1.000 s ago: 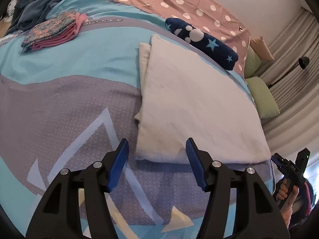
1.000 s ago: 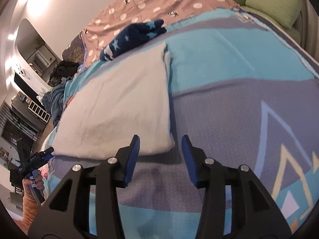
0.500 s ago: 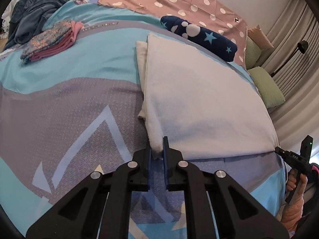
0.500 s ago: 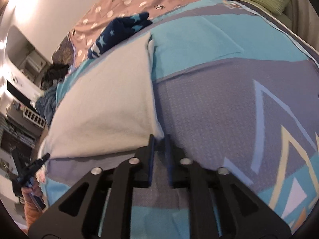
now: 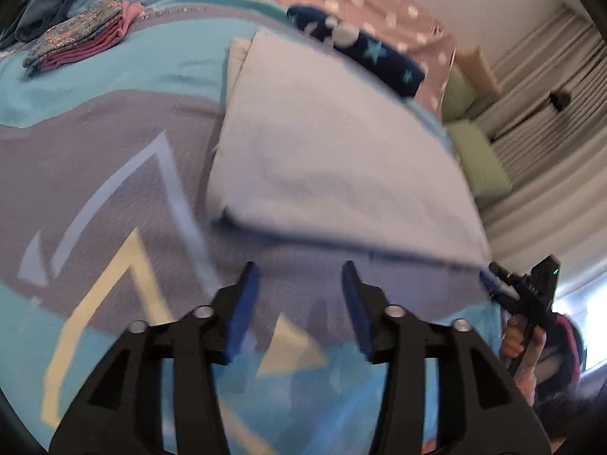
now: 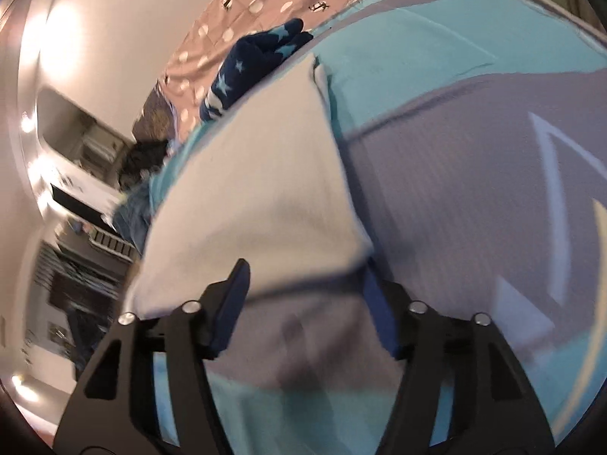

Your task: Fold small clothes

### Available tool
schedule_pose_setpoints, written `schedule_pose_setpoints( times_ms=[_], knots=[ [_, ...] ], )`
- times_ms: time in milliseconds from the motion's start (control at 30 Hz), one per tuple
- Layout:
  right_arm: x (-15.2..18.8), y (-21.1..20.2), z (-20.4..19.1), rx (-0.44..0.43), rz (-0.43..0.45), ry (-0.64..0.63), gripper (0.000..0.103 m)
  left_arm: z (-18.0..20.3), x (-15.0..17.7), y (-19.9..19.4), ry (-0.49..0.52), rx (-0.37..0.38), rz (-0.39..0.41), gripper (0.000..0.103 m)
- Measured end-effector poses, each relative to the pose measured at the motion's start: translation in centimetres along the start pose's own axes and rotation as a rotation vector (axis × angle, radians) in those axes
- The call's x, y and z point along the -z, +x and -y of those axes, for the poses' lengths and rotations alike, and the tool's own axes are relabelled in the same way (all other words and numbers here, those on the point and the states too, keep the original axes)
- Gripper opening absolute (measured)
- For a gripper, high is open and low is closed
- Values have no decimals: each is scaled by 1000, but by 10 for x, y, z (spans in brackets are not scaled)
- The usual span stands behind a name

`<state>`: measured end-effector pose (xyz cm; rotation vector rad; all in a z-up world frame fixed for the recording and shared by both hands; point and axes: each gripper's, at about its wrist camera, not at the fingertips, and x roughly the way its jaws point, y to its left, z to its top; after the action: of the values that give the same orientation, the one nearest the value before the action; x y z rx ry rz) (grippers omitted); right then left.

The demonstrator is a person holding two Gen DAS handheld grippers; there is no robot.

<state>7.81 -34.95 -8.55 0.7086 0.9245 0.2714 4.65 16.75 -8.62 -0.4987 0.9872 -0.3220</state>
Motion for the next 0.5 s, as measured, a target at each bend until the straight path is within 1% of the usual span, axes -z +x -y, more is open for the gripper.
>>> schedule_pose_setpoints(
  times_ms=[33, 100, 133, 167, 200, 233, 267, 300, 333, 367, 400, 500],
  knots=[
    [-3, 2, 0, -3, 5, 12, 63, -3, -3, 2, -32, 22, 19, 56],
    [-10, 8, 0, -8, 18, 36, 63, -10, -11, 8, -97, 51, 48, 56],
    [-12, 9, -1, -3, 24, 40, 60, -16, -16, 11, -144, 74, 67, 56],
    [-13, 9, -1, 9, 32, 42, 47, -17, -18, 13, -171, 82, 82, 51],
    [-13, 11, -1, 42, 42, 47, 37, -20, -22, 16, -198, 83, 95, 46],
    [-13, 13, 1, 61, 41, 53, 19, -22, -24, 17, -211, 77, 99, 32],
    [-14, 15, 4, 54, 34, 67, 15, -27, -28, 20, -240, 66, 100, 16],
    [-14, 14, 8, 27, 32, 95, 13, -33, -30, 23, -268, 73, 95, 13],
    [-15, 11, 9, 13, 33, 106, 11, -38, -30, 24, -306, 99, 92, 10],
    [-15, 7, 8, 4, 43, 107, 10, -40, -30, 23, -325, 113, 95, 5],
    [-17, 4, 7, -1, 51, 105, 9, -39, -30, 18, -325, 113, 107, 5],
    [-18, -17, -7, -3, 88, 56, 7, -17, -32, -7, -232, 74, 178, 3]
  ],
)
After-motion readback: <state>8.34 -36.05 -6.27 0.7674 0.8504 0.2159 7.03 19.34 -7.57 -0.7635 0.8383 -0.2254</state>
